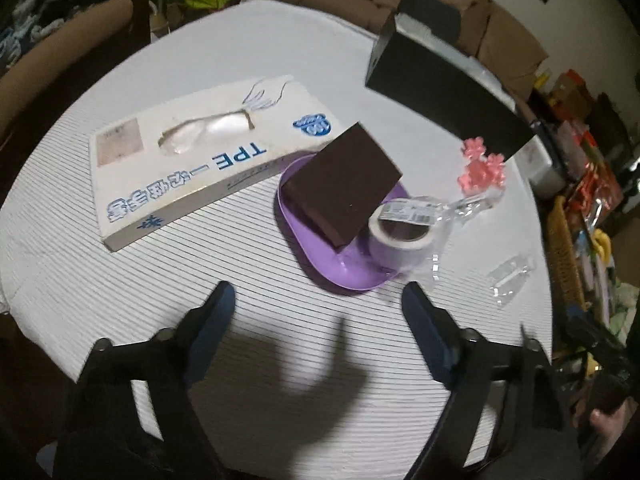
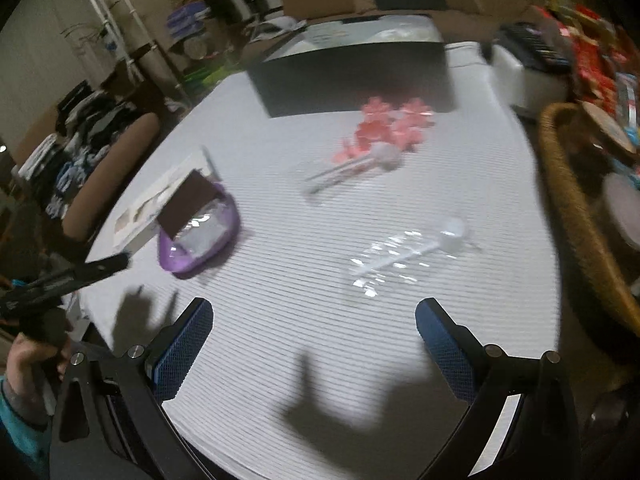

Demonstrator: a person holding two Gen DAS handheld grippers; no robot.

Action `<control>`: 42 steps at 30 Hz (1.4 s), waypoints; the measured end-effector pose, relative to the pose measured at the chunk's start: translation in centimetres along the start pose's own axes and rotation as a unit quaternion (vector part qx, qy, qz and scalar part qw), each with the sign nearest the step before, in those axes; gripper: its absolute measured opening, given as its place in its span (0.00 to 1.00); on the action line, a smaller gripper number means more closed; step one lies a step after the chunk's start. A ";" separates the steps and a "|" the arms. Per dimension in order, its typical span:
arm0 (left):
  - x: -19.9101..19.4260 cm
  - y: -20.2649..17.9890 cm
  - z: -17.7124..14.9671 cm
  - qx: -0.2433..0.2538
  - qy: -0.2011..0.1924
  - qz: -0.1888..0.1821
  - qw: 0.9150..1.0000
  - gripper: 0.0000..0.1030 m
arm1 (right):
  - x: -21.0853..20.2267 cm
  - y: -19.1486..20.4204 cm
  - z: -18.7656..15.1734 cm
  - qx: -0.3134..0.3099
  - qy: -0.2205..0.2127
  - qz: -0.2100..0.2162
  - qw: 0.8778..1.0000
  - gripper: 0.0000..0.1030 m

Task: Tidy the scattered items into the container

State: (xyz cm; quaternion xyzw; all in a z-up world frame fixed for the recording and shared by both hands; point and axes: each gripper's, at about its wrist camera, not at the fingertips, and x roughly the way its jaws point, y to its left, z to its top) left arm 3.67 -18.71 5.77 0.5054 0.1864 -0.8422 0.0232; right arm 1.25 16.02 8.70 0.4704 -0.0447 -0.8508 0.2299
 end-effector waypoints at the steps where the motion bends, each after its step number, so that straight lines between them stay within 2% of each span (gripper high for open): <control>1: 0.6 0.1 0.2 -0.004 0.005 0.004 1.000 0.71 | 0.5 0.3 0.4 0.003 0.000 0.012 1.000 0.97; 3: 1.6 0.4 0.6 -0.011 0.013 0.009 1.000 0.68 | 1.6 1.0 1.3 0.013 0.005 0.037 0.999 0.90; 5: 2.7 0.6 1.0 -0.013 0.020 0.018 1.000 0.61 | 3.0 1.6 2.4 0.024 0.011 0.057 0.998 0.78; 11: 5.4 1.3 2.0 -0.019 0.046 0.015 0.999 0.44 | 8.8 3.9 6.0 0.046 0.037 0.091 0.994 0.67; 13: 6.2 1.3 2.2 -0.012 0.056 0.013 0.998 0.40 | 10.8 4.6 7.0 0.043 0.049 0.090 0.994 0.64; 15: 6.5 1.1 2.4 0.001 0.051 0.016 0.999 0.40 | 12.8 5.3 7.7 0.038 0.061 0.087 0.994 0.61; 17: 6.8 1.0 2.7 0.011 0.048 0.016 0.999 0.38 | 14.3 5.9 8.0 0.034 0.070 0.093 0.993 0.53; 20: 7.0 0.7 3.1 0.027 0.048 0.017 0.998 0.28 | 16.2 6.6 7.9 0.027 0.085 0.093 0.992 0.47; 23: 7.3 0.4 3.5 0.033 0.052 0.011 0.998 0.24 | 17.2 6.9 7.8 0.033 0.092 0.104 0.990 0.46; 26: 7.6 -0.3 3.8 0.042 0.057 0.002 0.998 0.25 | 17.3 7.0 7.6 0.038 0.107 0.127 0.985 0.46; 29: 8.1 -1.4 4.3 0.054 0.065 -0.006 0.996 0.25 | 16.3 6.7 7.3 0.015 0.105 0.104 0.989 0.46; 36: 9.8 -5.9 6.0 0.081 0.076 -0.014 0.994 0.25 | 14.8 2.3 7.7 0.058 0.091 0.094 0.990 0.46; 42: 12.8 -8.9 9.9 0.098 0.087 -0.013 0.991 0.25 | 15.1 -0.3 9.5 0.092 0.078 0.089 0.989 0.46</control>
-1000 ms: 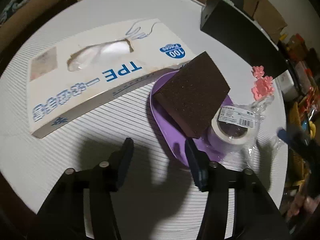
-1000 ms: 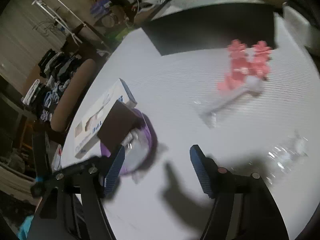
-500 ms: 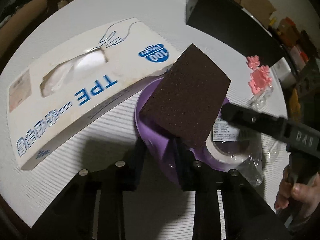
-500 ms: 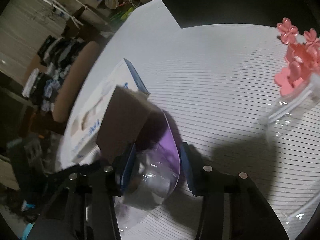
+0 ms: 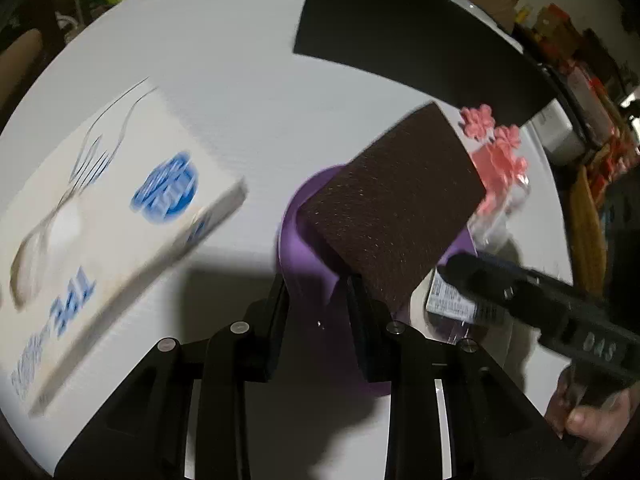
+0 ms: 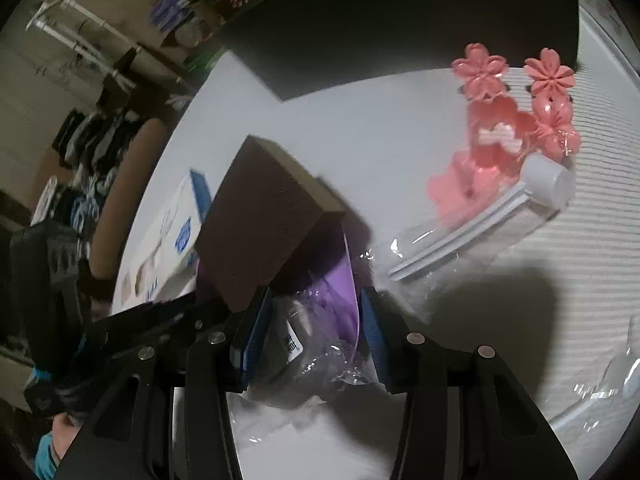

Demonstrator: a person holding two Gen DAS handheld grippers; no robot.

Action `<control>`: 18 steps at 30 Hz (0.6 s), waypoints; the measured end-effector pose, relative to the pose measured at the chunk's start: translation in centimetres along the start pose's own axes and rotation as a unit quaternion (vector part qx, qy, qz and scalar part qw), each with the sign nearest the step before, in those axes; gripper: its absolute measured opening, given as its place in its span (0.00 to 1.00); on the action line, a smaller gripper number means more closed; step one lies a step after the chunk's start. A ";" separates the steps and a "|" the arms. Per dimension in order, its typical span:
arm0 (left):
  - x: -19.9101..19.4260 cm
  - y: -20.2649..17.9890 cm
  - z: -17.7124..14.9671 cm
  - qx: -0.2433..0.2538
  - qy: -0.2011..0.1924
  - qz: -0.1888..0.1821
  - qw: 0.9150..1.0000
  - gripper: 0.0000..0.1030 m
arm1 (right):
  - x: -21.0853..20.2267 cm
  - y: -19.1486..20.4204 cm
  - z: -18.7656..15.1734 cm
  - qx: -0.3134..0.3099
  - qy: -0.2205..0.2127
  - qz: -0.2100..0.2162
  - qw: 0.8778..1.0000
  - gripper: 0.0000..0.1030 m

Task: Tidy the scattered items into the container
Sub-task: 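Grasp the brown sponge with the right tool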

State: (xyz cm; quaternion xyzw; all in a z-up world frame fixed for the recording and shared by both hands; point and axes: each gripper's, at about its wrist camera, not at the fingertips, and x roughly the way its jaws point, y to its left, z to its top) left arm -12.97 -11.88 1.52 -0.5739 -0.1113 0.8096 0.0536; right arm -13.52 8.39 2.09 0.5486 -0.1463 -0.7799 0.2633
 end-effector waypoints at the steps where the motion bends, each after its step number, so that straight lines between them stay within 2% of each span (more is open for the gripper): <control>1: 0.4 -0.3 0.9 0.006 0.003 0.002 1.000 0.25 | 0.0 -0.5 0.4 0.010 -0.004 0.003 1.000 0.46; 10: 2.0 -2.4 7.6 0.046 0.003 0.010 0.999 0.27 | -0.5 -2.4 3.4 0.069 -0.034 0.019 0.997 0.48; 12: 1.6 -2.2 8.1 0.045 -0.005 0.010 0.999 0.30 | -1.5 -2.6 3.6 0.075 -0.041 0.029 0.996 0.54; 14: 0.7 -1.2 8.0 0.028 -0.016 -0.004 0.999 0.43 | -3.0 -2.8 3.5 0.076 -0.054 0.042 0.995 0.65; 16: -0.5 0.0 7.5 0.007 -0.032 -0.020 0.999 0.53 | -4.4 -2.9 3.4 0.072 -0.067 0.041 0.994 0.69; 18: -1.4 1.1 6.6 -0.014 -0.047 -0.041 0.998 0.56 | -5.6 -2.9 3.8 0.067 -0.082 0.041 0.994 0.72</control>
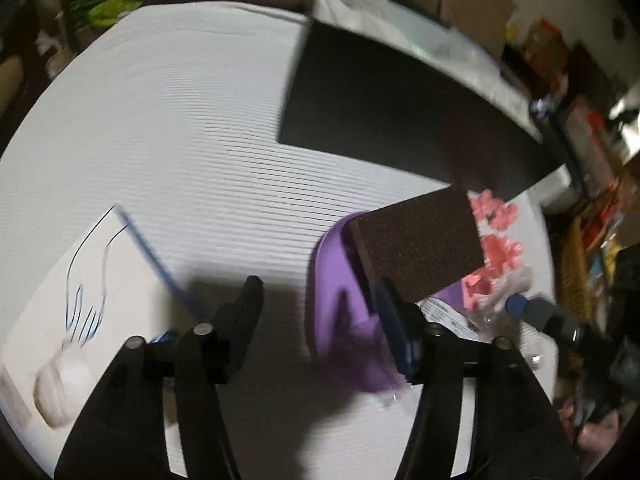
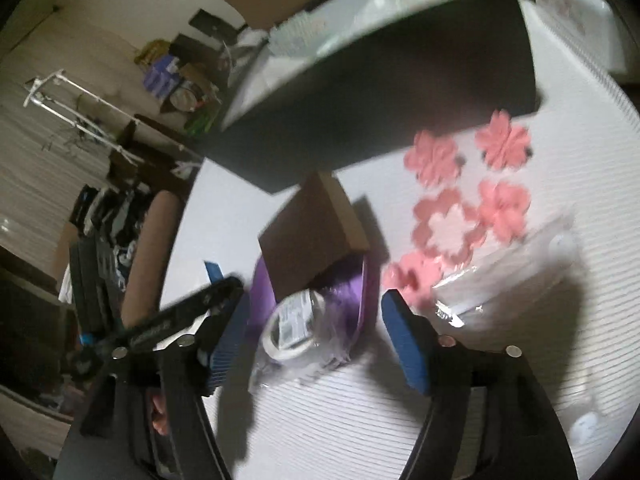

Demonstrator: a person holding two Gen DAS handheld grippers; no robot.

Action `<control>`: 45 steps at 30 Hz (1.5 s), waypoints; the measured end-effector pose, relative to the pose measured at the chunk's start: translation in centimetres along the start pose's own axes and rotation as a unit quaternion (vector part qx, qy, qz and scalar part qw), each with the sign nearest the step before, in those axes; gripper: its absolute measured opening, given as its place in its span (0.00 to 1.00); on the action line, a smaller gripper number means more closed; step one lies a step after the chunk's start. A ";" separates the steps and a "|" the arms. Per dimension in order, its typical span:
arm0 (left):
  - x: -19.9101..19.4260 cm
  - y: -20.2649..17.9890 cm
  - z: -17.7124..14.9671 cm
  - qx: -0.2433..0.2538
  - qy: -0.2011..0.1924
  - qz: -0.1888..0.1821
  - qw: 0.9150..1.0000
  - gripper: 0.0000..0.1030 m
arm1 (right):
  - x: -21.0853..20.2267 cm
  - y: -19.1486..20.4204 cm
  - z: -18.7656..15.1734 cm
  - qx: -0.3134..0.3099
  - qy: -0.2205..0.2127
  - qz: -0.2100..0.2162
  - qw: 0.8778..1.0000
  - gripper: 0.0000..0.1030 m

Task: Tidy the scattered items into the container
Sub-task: 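Grasp the brown sponge with the right tool, then lift the brown sponge with the right tool and drop it into the black box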

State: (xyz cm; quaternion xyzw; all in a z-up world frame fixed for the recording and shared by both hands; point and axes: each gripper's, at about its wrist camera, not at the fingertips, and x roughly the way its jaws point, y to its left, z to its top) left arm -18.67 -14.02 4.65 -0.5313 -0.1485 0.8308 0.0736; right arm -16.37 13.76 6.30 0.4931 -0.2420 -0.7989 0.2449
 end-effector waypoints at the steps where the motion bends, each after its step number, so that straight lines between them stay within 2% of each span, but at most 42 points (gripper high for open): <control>1: -0.5 0.4 -0.6 -0.010 -0.005 -0.014 1.000 0.56 | -0.3 0.0 0.3 -0.005 -0.004 -0.002 1.000 0.75; 6: -1.2 0.3 -3.2 -0.018 -0.024 -0.061 0.998 0.56 | 0.9 1.5 2.4 -0.033 -0.013 -0.016 0.999 0.78; 10: -1.0 -2.0 -3.2 0.029 -0.019 -0.074 0.997 0.57 | 3.6 1.8 3.6 -0.062 0.003 -0.034 0.998 0.78; 12: -1.4 -3.5 -3.3 0.061 -0.027 -0.069 0.995 0.61 | 5.0 1.6 4.1 -0.068 0.016 -0.038 0.997 0.78; 14: -1.7 -4.6 -3.8 0.080 -0.034 -0.068 0.994 0.77 | 6.3 1.4 4.4 -0.070 0.029 -0.041 0.996 0.78; 19: -0.9 -6.7 -4.5 0.121 -0.035 -0.025 0.992 0.78 | 8.3 1.0 4.6 -0.078 0.055 -0.041 0.995 0.77; 21: -0.1 -7.2 -4.6 0.131 -0.032 -0.010 0.991 0.78 | 8.6 1.1 4.3 -0.089 0.060 -0.041 0.993 0.53; 22: 0.3 -7.3 -4.7 0.132 -0.029 -0.004 0.991 0.78 | 8.5 1.2 4.3 -0.093 0.059 -0.043 0.993 0.49; 26: 1.0 -7.3 -4.9 0.129 -0.034 -0.002 0.991 0.79 | 6.8 1.5 4.0 -0.107 0.044 -0.041 0.992 0.39; 31: 1.1 -6.7 -4.8 0.109 -0.039 -0.014 0.993 0.77 | 5.1 1.6 4.1 -0.083 0.027 -0.015 0.996 0.30; 34: 0.6 -6.3 -4.8 0.095 -0.049 -0.019 0.994 0.76 | 4.7 1.7 3.9 -0.072 0.030 -0.009 0.997 0.29; 37: 0.3 -5.7 -4.5 0.081 -0.052 -0.030 0.995 0.66 | 3.9 2.0 3.7 -0.055 0.022 0.013 0.998 0.26; 39: 0.6 -5.7 -4.3 0.088 -0.043 -0.032 0.995 0.67 | 3.9 2.2 3.6 -0.057 0.034 0.022 0.998 0.26; 42: 1.6 -6.0 -4.4 0.089 -0.020 -0.027 0.996 0.70 | 5.0 2.5 3.4 -0.053 0.061 0.024 0.996 0.31; 45: 2.2 -6.4 -4.6 0.098 -0.022 -0.012 0.995 0.74 | 6.4 2.5 3.6 -0.050 0.075 0.017 0.996 0.42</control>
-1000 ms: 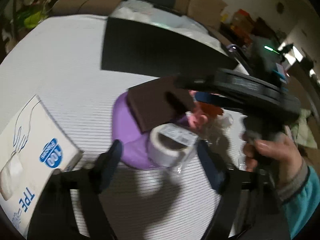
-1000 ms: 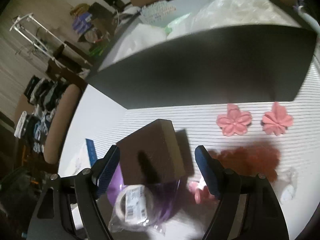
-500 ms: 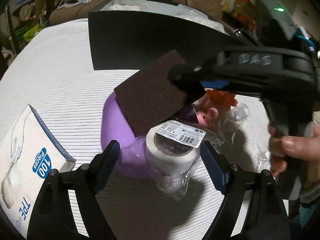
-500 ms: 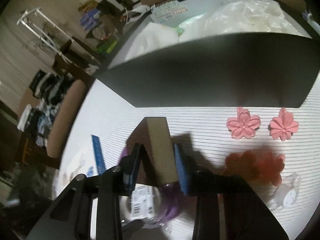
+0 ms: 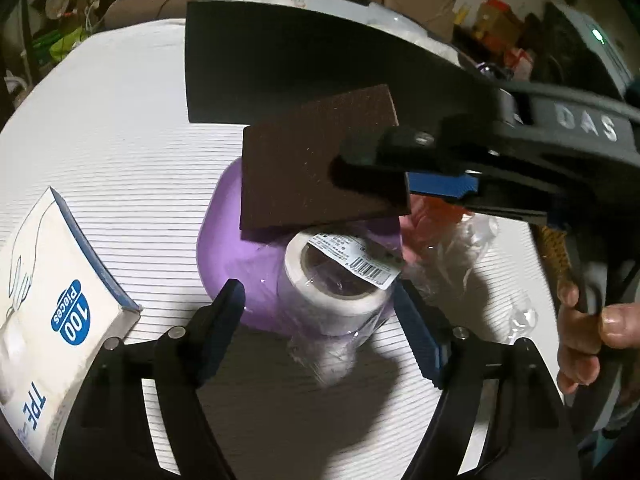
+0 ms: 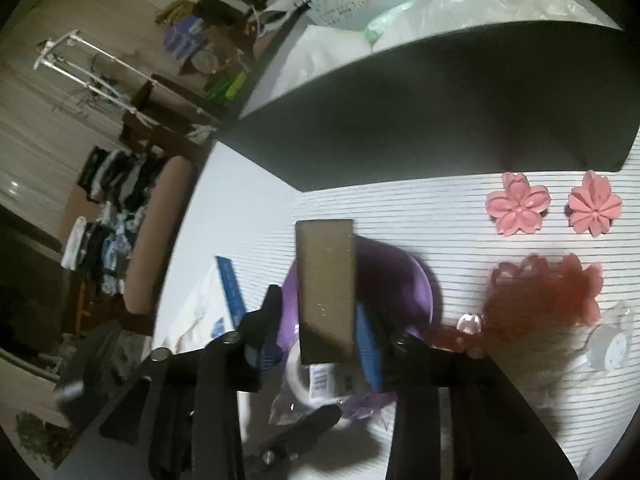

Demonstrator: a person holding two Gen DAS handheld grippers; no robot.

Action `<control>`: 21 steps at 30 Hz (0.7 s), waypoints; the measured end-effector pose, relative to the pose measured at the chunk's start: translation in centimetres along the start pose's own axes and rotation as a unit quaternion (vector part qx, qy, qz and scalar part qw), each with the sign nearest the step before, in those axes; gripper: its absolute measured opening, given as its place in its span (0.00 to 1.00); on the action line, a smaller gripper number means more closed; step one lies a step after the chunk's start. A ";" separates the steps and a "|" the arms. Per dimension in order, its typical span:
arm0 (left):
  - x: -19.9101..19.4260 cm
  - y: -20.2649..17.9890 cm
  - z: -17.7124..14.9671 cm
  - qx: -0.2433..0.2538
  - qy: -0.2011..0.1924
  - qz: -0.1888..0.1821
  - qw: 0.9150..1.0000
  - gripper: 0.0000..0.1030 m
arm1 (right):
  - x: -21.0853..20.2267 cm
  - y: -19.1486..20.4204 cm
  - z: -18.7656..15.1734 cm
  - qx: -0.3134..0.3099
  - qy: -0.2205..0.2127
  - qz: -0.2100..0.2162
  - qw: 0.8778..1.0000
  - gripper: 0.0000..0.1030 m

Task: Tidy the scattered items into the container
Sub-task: 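Lift the brown sponge with the right tool and drop it into the black box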

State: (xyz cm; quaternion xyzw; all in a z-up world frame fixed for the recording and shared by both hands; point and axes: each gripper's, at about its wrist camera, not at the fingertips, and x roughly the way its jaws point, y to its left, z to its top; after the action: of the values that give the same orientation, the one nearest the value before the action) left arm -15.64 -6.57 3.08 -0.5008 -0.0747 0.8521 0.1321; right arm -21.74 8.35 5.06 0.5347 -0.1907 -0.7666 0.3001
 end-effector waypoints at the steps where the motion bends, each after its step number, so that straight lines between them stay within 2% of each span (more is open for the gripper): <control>1: 0.1 -0.1 0.0 0.003 -0.001 0.003 1.000 0.77 | 0.4 -0.2 0.1 0.004 0.004 0.001 1.000 0.48; 3: 0.3 -0.2 -0.1 0.004 -0.005 0.003 1.000 0.77 | 1.2 -0.9 0.3 0.021 0.007 0.006 1.000 0.48; 4: 0.4 -0.1 -0.1 0.002 -0.008 0.000 1.000 0.75 | 1.4 -1.2 0.3 0.030 0.005 0.010 0.999 0.44; 5: 0.4 0.1 0.0 -0.001 -0.011 -0.005 1.000 0.70 | 1.4 -1.6 0.2 0.039 0.001 0.020 0.999 0.32; 6: 0.3 0.3 -0.1 -0.004 -0.013 -0.014 1.000 0.64 | 1.4 -2.0 0.1 0.053 -0.003 0.037 0.998 0.32; 7: 0.2 0.5 -0.1 -0.009 -0.012 -0.025 1.000 0.52 | 1.2 -2.2 0.0 0.063 -0.007 0.049 0.997 0.30; 10: -0.4 0.9 0.0 -0.021 -0.020 -0.031 0.999 0.46 | -0.1 -2.2 0.1 0.071 -0.019 0.066 0.995 0.24; 15: -2.7 2.5 0.7 -0.058 -0.039 -0.060 0.996 0.37 | -4.3 -1.5 1.7 0.079 -0.043 0.103 0.991 0.23; 17: -4.0 3.0 1.1 -0.063 -0.055 -0.070 0.994 0.26 | -6.7 -0.6 3.3 0.071 -0.057 0.116 0.989 0.24; 21: -5.4 4.7 1.3 -0.077 -0.075 -0.088 0.990 0.23 | -11.4 -0.1 7.5 0.058 -0.107 0.100 0.988 0.24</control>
State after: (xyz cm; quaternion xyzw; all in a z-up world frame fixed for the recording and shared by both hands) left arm -14.93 -12.70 7.00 -0.4356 -0.1937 0.8642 0.1611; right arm -25.98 15.76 15.74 0.4443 -0.3183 -0.7735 0.3211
